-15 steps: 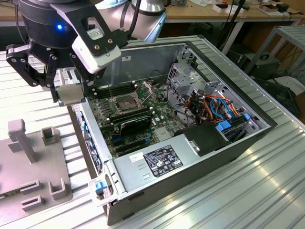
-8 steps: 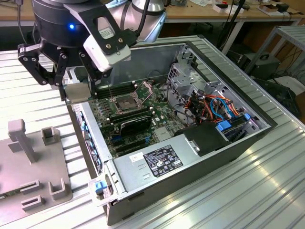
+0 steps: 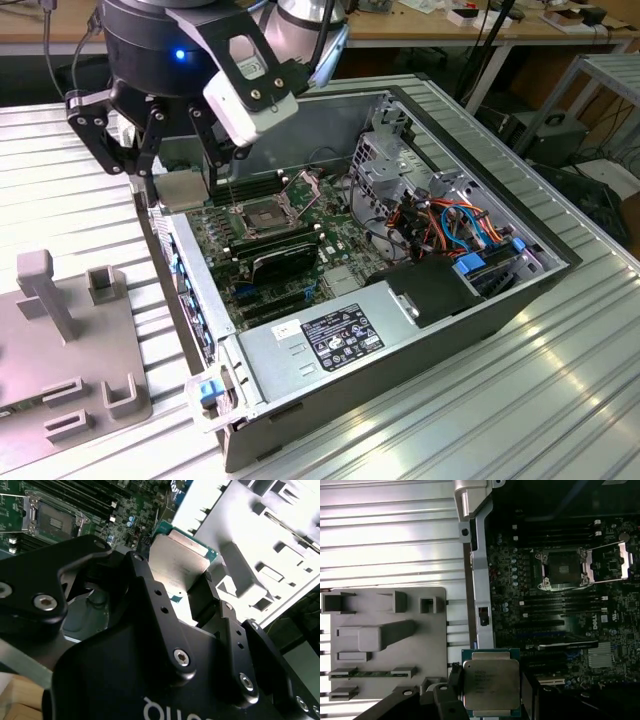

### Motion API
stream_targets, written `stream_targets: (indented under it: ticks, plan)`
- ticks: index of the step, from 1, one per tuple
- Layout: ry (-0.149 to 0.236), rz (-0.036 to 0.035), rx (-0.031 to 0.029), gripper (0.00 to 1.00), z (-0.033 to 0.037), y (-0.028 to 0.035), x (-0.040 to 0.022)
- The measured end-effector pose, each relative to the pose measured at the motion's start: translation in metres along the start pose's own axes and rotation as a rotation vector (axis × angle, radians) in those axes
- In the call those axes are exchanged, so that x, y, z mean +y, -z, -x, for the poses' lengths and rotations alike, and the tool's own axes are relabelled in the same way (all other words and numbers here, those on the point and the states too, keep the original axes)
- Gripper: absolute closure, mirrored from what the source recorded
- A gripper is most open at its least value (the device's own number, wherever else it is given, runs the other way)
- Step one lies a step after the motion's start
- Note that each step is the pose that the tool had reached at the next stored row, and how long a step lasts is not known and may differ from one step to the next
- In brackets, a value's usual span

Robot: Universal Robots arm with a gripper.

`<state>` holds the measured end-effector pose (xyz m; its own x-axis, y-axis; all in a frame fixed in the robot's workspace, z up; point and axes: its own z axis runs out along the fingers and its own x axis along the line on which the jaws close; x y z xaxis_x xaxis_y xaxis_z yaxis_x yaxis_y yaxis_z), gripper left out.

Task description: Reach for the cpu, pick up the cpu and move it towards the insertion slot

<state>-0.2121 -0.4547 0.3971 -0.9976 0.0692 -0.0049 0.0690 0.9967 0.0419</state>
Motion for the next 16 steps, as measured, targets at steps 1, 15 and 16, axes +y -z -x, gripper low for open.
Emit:
stream_targets:
  ticks: [1, 15, 16]
  plan:
    - [0.0, 0.0, 0.0, 0.45, 0.0018, 0.0, 0.0002]
    - [0.0, -0.0001, 0.0001, 0.45, 0.04, -0.0007, 0.0051]
    - [0.0, -0.0001, 0.0, 0.45, 0.044, -0.0008, 0.0059]
